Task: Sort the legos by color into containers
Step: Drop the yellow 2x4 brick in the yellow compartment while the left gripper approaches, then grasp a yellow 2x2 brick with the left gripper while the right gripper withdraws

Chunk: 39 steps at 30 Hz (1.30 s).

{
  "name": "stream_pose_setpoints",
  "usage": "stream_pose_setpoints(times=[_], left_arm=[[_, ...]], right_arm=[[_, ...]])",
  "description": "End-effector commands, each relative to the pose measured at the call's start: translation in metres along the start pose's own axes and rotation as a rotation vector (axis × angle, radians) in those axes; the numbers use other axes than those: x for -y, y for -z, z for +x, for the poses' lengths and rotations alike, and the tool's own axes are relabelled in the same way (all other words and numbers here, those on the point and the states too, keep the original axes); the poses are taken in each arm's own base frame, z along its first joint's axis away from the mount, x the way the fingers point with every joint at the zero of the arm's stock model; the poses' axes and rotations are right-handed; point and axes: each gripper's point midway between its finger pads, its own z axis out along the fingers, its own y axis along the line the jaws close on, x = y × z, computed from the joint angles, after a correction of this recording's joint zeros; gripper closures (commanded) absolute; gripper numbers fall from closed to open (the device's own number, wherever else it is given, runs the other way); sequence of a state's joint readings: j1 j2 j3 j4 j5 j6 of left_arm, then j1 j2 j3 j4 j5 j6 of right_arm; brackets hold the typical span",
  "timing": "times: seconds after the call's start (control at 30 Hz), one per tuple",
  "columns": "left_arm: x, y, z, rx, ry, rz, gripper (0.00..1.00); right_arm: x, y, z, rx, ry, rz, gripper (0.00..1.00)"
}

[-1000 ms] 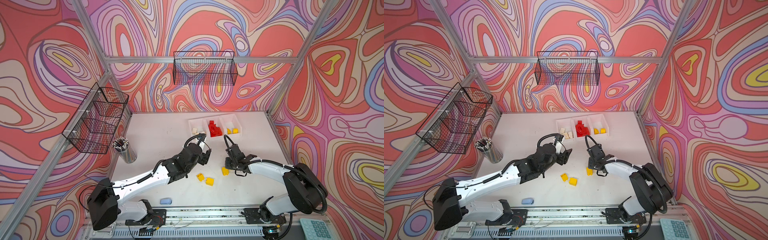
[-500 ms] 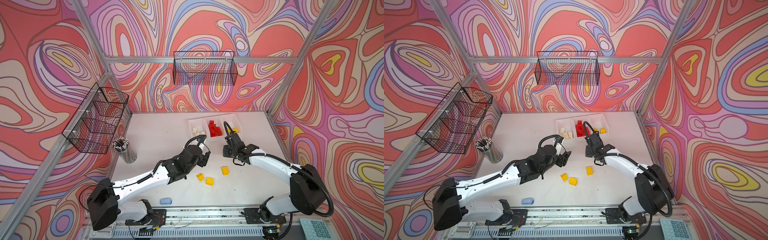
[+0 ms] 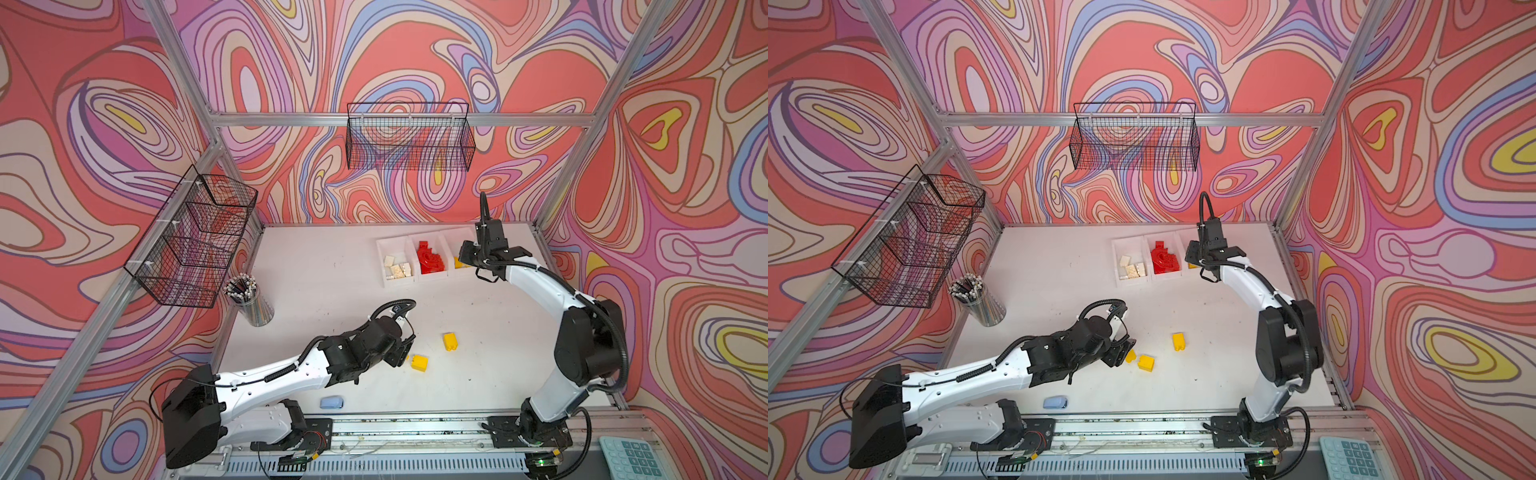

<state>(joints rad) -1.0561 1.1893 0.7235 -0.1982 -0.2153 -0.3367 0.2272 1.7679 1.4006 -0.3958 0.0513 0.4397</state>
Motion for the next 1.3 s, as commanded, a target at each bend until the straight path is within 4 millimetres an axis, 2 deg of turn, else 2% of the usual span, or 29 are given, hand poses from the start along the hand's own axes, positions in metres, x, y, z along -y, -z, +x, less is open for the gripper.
stream_pose_setpoints(times=[0.0, 0.17, 0.3, 0.5, 0.6, 0.73, 0.87, 1.13, 1.2, 1.27], left_arm=[[0.002, 0.004, 0.019, -0.055, 0.030, 0.008, 0.28], [0.009, -0.002, 0.027, -0.077, 0.032, 0.016, 0.28], [0.015, -0.011, 0.031, -0.105, 0.021, 0.013, 0.28], [0.022, -0.020, 0.036, -0.135, 0.024, 0.014, 0.28], [0.027, -0.023, 0.037, -0.149, 0.027, 0.016, 0.28], [0.030, -0.029, 0.042, -0.170, 0.026, 0.003, 0.27], [0.036, -0.035, 0.046, -0.186, 0.030, 0.002, 0.26], [0.044, -0.053, 0.056, -0.250, 0.038, -0.017, 0.26], [0.047, -0.059, 0.058, -0.272, 0.032, -0.021, 0.26], [0.053, -0.063, 0.057, -0.282, 0.034, -0.010, 0.26]], right_arm=[[-0.009, -0.021, -0.021, 0.015, -0.019, -0.041, 0.84], [-0.002, -0.054, -0.039, 0.024, -0.012, -0.012, 0.82], [0.000, -0.076, -0.044, 0.011, -0.023, -0.016, 0.77], [0.004, -0.089, -0.051, 0.015, -0.035, -0.014, 0.55], [0.005, -0.090, -0.055, 0.021, -0.037, -0.013, 0.48], [0.007, -0.087, -0.059, 0.029, -0.037, -0.015, 0.44], [0.007, -0.075, -0.062, 0.041, -0.028, -0.018, 0.43], [0.011, -0.023, -0.057, 0.094, -0.037, -0.046, 0.41], [0.013, -0.007, -0.051, 0.112, -0.052, -0.062, 0.41], [0.017, 0.001, -0.041, 0.110, -0.065, -0.066, 0.41]])
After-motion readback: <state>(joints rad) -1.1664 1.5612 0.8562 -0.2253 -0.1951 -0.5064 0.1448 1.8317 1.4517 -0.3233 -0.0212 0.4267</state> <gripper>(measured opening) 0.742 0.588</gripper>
